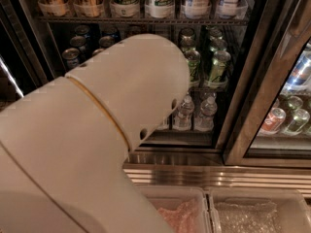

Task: Pick redbull can from bottom shelf of fridge

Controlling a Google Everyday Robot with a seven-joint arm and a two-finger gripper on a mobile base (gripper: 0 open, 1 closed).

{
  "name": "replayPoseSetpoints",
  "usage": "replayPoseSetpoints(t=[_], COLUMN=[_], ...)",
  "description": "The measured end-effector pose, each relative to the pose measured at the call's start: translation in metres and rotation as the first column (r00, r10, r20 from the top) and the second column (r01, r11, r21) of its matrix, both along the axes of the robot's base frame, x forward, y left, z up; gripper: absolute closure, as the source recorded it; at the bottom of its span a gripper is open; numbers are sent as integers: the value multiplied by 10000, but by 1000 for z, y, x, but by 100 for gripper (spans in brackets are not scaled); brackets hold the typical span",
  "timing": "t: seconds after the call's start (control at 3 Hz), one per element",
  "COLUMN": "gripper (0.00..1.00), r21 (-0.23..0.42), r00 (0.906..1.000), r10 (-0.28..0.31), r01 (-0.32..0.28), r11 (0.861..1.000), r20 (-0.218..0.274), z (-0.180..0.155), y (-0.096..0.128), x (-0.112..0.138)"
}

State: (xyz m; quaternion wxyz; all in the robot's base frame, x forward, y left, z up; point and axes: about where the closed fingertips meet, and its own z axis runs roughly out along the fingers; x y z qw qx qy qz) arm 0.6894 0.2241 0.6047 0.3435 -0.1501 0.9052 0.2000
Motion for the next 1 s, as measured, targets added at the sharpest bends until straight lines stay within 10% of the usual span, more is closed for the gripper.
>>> replayPoseSetpoints(t=[1.0], gripper=[21], r21=[116], r00=[9982], r10=[27], r01=[-34], r11=[9999], r20=[597], z=[16], y=[4], x=[24])
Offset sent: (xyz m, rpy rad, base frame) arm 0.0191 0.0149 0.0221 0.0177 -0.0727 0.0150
